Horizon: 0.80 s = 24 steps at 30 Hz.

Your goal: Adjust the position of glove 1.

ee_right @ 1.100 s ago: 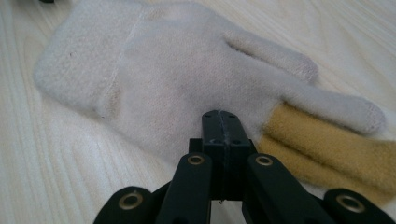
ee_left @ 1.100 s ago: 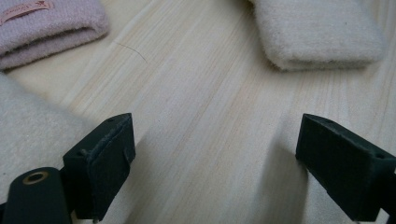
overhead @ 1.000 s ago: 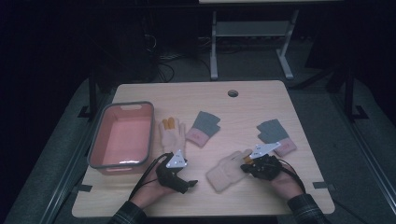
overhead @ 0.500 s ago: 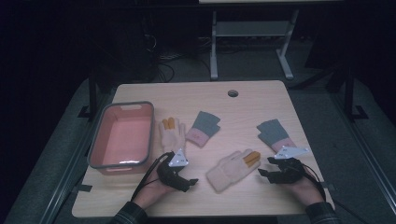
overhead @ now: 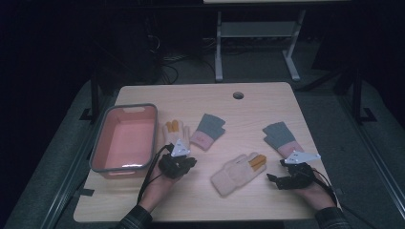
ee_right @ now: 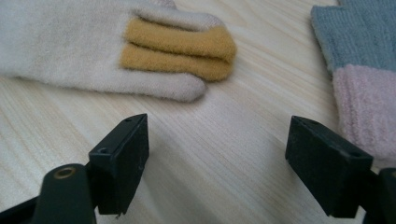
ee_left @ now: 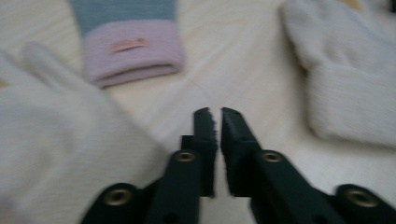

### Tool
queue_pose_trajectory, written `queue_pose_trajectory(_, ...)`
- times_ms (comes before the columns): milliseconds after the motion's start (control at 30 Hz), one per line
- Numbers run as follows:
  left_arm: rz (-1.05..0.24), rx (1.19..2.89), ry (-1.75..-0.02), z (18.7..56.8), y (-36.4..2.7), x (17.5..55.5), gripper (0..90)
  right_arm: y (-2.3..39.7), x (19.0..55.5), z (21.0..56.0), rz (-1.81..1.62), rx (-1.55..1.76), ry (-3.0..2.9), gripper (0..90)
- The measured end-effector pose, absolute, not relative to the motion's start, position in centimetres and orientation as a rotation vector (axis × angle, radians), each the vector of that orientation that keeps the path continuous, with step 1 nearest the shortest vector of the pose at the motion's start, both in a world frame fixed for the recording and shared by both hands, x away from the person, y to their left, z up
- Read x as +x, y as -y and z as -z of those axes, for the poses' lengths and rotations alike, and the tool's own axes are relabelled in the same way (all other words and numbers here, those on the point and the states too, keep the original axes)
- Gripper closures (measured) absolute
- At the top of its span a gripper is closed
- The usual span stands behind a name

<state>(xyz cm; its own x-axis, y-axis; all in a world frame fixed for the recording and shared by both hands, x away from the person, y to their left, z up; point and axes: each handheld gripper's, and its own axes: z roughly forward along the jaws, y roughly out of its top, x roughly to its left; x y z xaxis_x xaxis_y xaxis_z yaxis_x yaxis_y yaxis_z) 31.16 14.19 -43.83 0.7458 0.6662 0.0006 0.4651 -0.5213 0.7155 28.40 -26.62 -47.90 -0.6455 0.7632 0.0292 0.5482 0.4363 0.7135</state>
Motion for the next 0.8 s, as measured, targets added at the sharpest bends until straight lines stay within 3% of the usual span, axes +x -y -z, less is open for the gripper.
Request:
queue_pose_trajectory(267,-0.497,2.189,-0.983,43.2,-14.0,33.1,89.5,26.8,28.3,48.2,-1.059,1.113,-2.385,18.8)
queue_pose_trajectory(800,-0.477,2.256,-1.075,45.4,-14.2,34.0,89.7,26.8,28.3,48.2,-1.071,1.106,-2.394,18.1)
